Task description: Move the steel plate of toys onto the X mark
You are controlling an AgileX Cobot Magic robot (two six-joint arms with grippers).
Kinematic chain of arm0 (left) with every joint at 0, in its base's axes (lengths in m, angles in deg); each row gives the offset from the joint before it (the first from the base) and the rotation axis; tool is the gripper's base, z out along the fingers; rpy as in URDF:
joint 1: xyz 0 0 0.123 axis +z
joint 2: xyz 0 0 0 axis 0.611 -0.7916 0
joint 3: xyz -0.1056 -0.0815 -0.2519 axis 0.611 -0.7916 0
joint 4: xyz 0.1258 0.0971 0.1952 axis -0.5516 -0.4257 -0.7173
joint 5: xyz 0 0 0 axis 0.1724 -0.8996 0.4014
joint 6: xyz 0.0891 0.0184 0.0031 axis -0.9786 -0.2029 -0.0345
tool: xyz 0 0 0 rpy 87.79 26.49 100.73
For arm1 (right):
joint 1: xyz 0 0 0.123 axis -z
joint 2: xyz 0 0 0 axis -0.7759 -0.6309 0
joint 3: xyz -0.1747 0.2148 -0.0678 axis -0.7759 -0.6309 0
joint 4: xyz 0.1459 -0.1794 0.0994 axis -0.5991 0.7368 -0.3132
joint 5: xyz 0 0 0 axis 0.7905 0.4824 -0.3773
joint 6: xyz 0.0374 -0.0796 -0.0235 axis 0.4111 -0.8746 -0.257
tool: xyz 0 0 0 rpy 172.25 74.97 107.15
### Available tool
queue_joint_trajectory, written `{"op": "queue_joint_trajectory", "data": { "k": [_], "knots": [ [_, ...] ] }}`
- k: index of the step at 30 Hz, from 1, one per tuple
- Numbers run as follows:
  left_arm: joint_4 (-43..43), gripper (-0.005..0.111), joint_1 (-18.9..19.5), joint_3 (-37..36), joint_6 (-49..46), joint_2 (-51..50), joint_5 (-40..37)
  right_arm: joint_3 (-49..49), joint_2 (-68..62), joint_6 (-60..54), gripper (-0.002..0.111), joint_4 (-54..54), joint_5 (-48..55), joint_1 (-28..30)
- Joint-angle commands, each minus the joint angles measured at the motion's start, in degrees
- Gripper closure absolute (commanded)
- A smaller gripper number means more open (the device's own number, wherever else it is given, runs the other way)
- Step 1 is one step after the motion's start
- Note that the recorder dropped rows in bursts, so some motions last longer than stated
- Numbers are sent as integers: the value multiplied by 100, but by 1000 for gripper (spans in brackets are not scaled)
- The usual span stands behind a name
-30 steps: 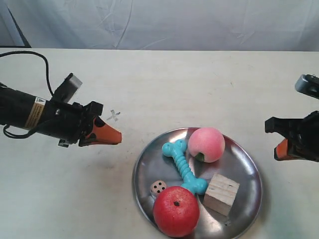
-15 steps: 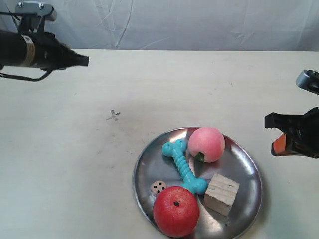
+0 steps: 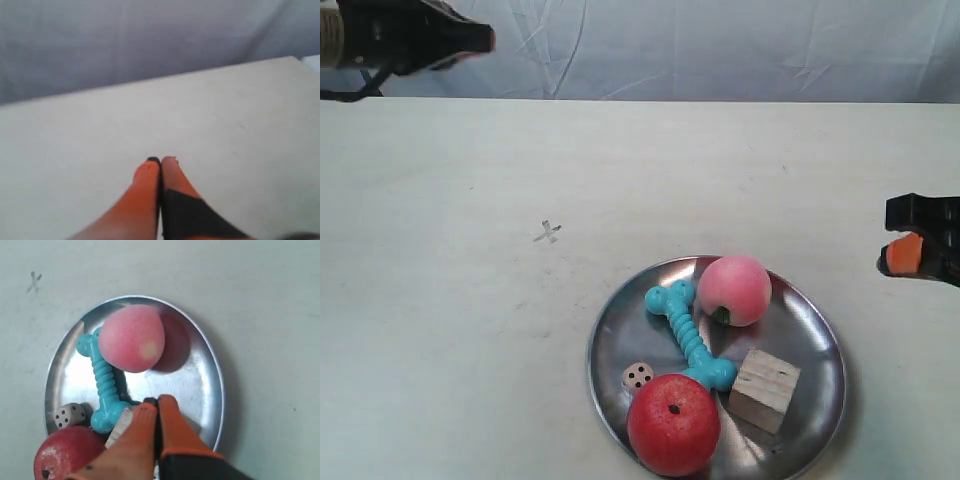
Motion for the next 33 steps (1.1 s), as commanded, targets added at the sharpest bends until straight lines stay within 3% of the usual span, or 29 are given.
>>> {"op": "queue_joint_trajectory", "data": {
  "k": [1,4,7,9,14,16,17,26,30,33],
  "knots": [
    [39,107,-135,109,-1364,276,-2552,23,334,-45,109,-14,7,25],
    [180,107,-321,109,-2314,250,-3979,23,403,-45,109,25,145,25],
    [1871,107,-469,173,-4352,149,-5039,23,403,-45,109,104,263,25],
    [3572,107,-479,253,-5582,93,-5101,23,403,-45,109,176,276,25],
    [9841,107,-479,380,-9837,79,-6077,23,323,25,109,456,385,25],
    [11690,107,-479,380,-11240,-14,-6820,23,147,25,109,547,463,25],
    [12218,107,-479,380,-11595,-96,-7141,23,36,25,109,546,479,25],
    [13317,107,-479,328,-11542,-1300,-8443,33,-1943,-46,109,546,84,25],
    [14083,107,-479,209,-12149,-1797,-8949,33,-2574,-135,109,485,58,25],
    [14500,107,-479,76,-12533,-1896,-8839,33,-2747,-152,109,487,-24,25]
  ]
}}
